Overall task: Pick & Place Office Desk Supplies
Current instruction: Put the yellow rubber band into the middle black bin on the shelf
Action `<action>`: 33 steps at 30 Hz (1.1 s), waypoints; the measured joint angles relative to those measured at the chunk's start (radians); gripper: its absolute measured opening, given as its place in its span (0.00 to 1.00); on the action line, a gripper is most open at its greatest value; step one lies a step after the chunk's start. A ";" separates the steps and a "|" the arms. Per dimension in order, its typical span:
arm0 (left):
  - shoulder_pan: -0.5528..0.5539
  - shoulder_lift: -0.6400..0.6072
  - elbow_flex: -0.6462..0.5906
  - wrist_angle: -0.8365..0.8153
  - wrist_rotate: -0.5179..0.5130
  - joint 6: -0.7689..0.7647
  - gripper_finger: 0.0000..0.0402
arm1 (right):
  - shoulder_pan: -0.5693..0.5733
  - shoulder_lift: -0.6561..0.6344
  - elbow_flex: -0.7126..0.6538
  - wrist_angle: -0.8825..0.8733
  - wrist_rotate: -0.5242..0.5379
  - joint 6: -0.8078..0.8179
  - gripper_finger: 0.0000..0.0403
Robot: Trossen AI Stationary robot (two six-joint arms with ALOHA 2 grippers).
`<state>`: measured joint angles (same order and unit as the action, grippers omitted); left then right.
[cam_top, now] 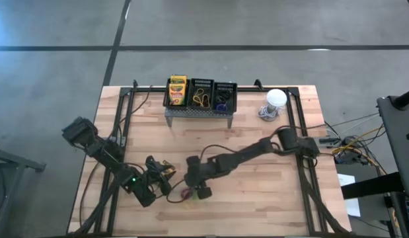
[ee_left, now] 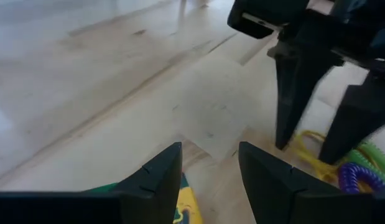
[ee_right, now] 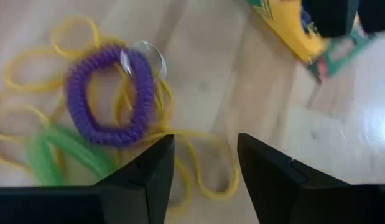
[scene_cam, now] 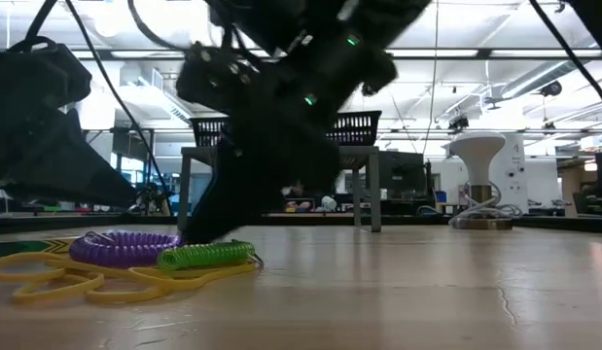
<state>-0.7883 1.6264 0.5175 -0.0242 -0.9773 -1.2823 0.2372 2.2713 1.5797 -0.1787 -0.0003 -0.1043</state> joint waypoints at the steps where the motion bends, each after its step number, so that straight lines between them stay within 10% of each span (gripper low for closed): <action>1: 0.000 0.000 0.000 -0.001 0.001 0.001 0.41 | -0.003 0.007 0.019 -0.008 -0.009 0.003 0.40; 11: 0.000 0.000 0.000 -0.001 0.002 0.002 0.41 | -0.004 0.005 0.077 -0.146 -0.003 -0.004 0.04; 33: 0.000 0.000 0.000 -0.001 0.001 0.002 0.41 | 0.050 -0.506 0.015 -0.185 0.500 -0.057 0.02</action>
<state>-0.7881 1.6264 0.5179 -0.0256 -0.9758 -1.2800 0.2872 1.7652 1.5951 -0.3641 0.4993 -0.1608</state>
